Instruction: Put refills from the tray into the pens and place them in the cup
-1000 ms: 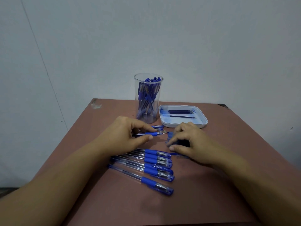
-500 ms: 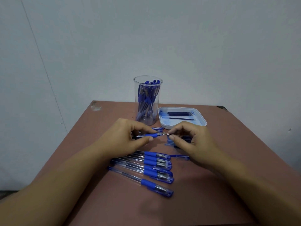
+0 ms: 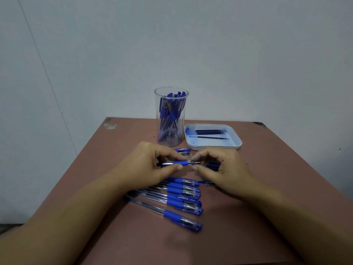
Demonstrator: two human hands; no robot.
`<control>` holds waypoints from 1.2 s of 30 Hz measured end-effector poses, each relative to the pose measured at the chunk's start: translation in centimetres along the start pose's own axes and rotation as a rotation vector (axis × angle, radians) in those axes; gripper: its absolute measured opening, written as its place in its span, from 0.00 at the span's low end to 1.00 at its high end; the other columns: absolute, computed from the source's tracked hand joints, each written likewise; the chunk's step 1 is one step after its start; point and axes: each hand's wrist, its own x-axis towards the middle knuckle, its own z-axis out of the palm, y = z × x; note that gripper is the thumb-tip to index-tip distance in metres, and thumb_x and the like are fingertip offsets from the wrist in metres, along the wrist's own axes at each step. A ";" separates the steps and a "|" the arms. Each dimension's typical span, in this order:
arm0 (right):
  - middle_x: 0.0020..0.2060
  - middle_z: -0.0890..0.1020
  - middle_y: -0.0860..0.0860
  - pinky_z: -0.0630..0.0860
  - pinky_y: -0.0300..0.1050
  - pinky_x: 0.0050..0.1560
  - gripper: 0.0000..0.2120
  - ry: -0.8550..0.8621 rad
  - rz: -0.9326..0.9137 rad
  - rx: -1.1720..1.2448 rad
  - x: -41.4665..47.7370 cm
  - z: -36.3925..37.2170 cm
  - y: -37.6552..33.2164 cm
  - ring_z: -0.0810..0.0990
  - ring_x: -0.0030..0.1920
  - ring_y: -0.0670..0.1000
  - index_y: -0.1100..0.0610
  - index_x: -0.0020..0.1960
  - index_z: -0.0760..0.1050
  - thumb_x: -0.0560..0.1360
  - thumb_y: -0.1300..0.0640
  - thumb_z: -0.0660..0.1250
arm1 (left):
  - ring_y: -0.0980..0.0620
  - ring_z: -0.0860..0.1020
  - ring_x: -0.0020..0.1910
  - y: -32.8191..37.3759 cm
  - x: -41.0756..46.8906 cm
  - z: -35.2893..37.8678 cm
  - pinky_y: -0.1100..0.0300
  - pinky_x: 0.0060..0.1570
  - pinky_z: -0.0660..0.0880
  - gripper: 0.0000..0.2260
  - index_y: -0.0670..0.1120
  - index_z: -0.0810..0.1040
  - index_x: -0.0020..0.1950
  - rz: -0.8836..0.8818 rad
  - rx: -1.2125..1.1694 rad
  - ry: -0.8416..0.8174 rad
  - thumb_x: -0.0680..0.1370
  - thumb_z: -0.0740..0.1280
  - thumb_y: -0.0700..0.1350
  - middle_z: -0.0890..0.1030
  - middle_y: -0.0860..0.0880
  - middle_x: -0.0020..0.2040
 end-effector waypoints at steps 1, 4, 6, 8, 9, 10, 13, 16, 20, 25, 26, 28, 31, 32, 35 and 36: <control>0.44 0.83 0.40 0.77 0.34 0.46 0.13 0.001 -0.003 -0.005 0.0 0.0 0.0 0.82 0.44 0.45 0.41 0.49 0.78 0.73 0.58 0.74 | 0.64 0.75 0.29 0.0 0.0 0.0 0.74 0.31 0.67 0.10 0.54 0.85 0.54 -0.002 -0.006 0.003 0.74 0.75 0.45 0.79 0.68 0.34; 0.42 0.83 0.40 0.74 0.32 0.42 0.03 -0.027 0.014 -0.018 0.2 0.0 0.0 0.81 0.43 0.43 0.41 0.48 0.78 0.75 0.49 0.68 | 0.63 0.76 0.29 0.1 0.0 0.0 0.73 0.31 0.68 0.10 0.55 0.85 0.54 0.000 -0.008 0.003 0.74 0.74 0.46 0.80 0.68 0.35; 0.43 0.82 0.39 0.73 0.30 0.42 0.04 -0.037 0.002 -0.027 0.2 0.1 0.1 0.81 0.43 0.42 0.40 0.49 0.78 0.76 0.44 0.64 | 0.63 0.76 0.30 0.1 0.0 0.1 0.73 0.32 0.68 0.10 0.55 0.84 0.54 -0.002 -0.011 0.004 0.74 0.74 0.47 0.80 0.68 0.35; 0.45 0.81 0.39 0.74 0.33 0.44 0.09 -0.016 -0.011 -0.008 0.1 0.1 0.3 0.81 0.45 0.44 0.39 0.54 0.75 0.75 0.45 0.68 | 0.62 0.77 0.30 0.0 0.1 0.2 0.72 0.32 0.69 0.10 0.56 0.84 0.54 -0.005 -0.024 0.025 0.74 0.74 0.46 0.81 0.66 0.36; 0.46 0.80 0.40 0.75 0.35 0.45 0.12 0.001 -0.025 -0.017 0.1 0.0 0.5 0.80 0.45 0.46 0.40 0.56 0.74 0.74 0.47 0.71 | 0.61 0.77 0.30 -0.1 0.1 0.1 0.71 0.32 0.69 0.10 0.56 0.84 0.54 -0.010 -0.030 0.033 0.74 0.75 0.47 0.83 0.63 0.37; 0.45 0.80 0.40 0.75 0.35 0.45 0.13 0.012 -0.044 -0.049 0.0 0.1 0.6 0.79 0.44 0.47 0.42 0.55 0.74 0.73 0.50 0.73 | 0.61 0.77 0.30 -0.1 0.1 0.1 0.70 0.33 0.70 0.10 0.56 0.84 0.54 -0.016 -0.033 0.036 0.74 0.75 0.47 0.83 0.62 0.37; 0.42 0.80 0.41 0.74 0.34 0.42 0.06 0.003 -0.073 -0.131 0.2 0.1 1.0 0.79 0.43 0.45 0.47 0.50 0.78 0.74 0.52 0.72 | 0.63 0.76 0.30 0.1 0.1 0.1 0.73 0.32 0.68 0.10 0.54 0.84 0.54 -0.010 -0.021 0.010 0.74 0.74 0.46 0.81 0.67 0.36; 0.42 0.82 0.41 0.74 0.33 0.41 0.07 -0.011 -0.075 -0.123 0.2 0.0 1.2 0.80 0.43 0.43 0.45 0.52 0.80 0.76 0.45 0.67 | 0.64 0.76 0.29 0.2 0.0 0.1 0.74 0.31 0.68 0.10 0.54 0.85 0.54 -0.019 -0.028 0.011 0.74 0.75 0.45 0.81 0.66 0.35; 0.43 0.80 0.41 0.75 0.34 0.43 0.12 0.022 -0.075 -0.106 0.0 0.0 1.2 0.80 0.42 0.46 0.44 0.55 0.76 0.74 0.50 0.72 | 0.64 0.76 0.29 0.3 0.0 0.1 0.73 0.32 0.68 0.10 0.55 0.84 0.54 -0.029 -0.040 0.023 0.74 0.74 0.45 0.81 0.66 0.35; 0.40 0.80 0.40 0.73 0.35 0.41 0.04 0.011 -0.098 -0.158 0.3 0.0 1.3 0.79 0.41 0.43 0.46 0.49 0.80 0.77 0.48 0.67 | 0.62 0.76 0.30 0.4 0.0 0.1 0.72 0.32 0.68 0.10 0.57 0.84 0.54 -0.002 -0.010 0.008 0.74 0.74 0.47 0.80 0.68 0.36; 0.40 0.81 0.40 0.73 0.34 0.41 0.07 0.001 -0.093 -0.151 0.2 -0.1 1.4 0.80 0.41 0.43 0.46 0.51 0.80 0.77 0.46 0.65 | 0.62 0.76 0.30 0.4 0.0 0.1 0.72 0.32 0.68 0.10 0.57 0.84 0.54 -0.003 -0.008 0.007 0.74 0.74 0.47 0.80 0.68 0.36; 0.41 0.81 0.42 0.75 0.35 0.41 0.11 -0.016 -0.063 -0.105 0.0 -0.1 1.3 0.80 0.42 0.45 0.45 0.56 0.78 0.76 0.44 0.67 | 0.61 0.77 0.30 0.4 0.0 0.1 0.72 0.32 0.69 0.10 0.57 0.84 0.54 0.001 -0.014 0.016 0.74 0.74 0.47 0.80 0.67 0.36; 0.43 0.80 0.41 0.75 0.36 0.42 0.12 0.006 -0.090 -0.129 -0.1 -0.1 1.0 0.79 0.42 0.47 0.46 0.56 0.76 0.74 0.50 0.72 | 0.64 0.76 0.29 0.5 0.1 0.0 0.73 0.32 0.68 0.11 0.58 0.83 0.53 0.001 -0.027 0.028 0.74 0.74 0.45 0.80 0.69 0.35; 0.43 0.80 0.41 0.75 0.35 0.42 0.09 0.009 -0.107 -0.148 0.0 -0.1 1.0 0.79 0.42 0.46 0.48 0.53 0.77 0.74 0.52 0.72 | 0.64 0.76 0.29 0.5 0.1 0.0 0.73 0.32 0.67 0.11 0.58 0.83 0.53 0.005 -0.023 0.025 0.74 0.75 0.45 0.80 0.69 0.35; 0.41 0.81 0.41 0.73 0.34 0.42 0.04 0.003 -0.105 -0.165 0.2 -0.2 1.2 0.79 0.42 0.43 0.48 0.50 0.80 0.77 0.50 0.68 | 0.63 0.75 0.29 0.5 0.1 0.1 0.73 0.31 0.67 0.10 0.57 0.84 0.53 -0.003 -0.003 0.005 0.74 0.75 0.46 0.79 0.69 0.35; 0.41 0.81 0.40 0.73 0.33 0.41 0.06 -0.002 -0.099 -0.161 0.2 -0.2 1.3 0.79 0.42 0.43 0.48 0.51 0.80 0.78 0.48 0.66 | 0.63 0.75 0.29 0.5 0.0 0.1 0.73 0.31 0.67 0.10 0.56 0.84 0.54 -0.010 -0.006 0.006 0.74 0.75 0.46 0.79 0.68 0.34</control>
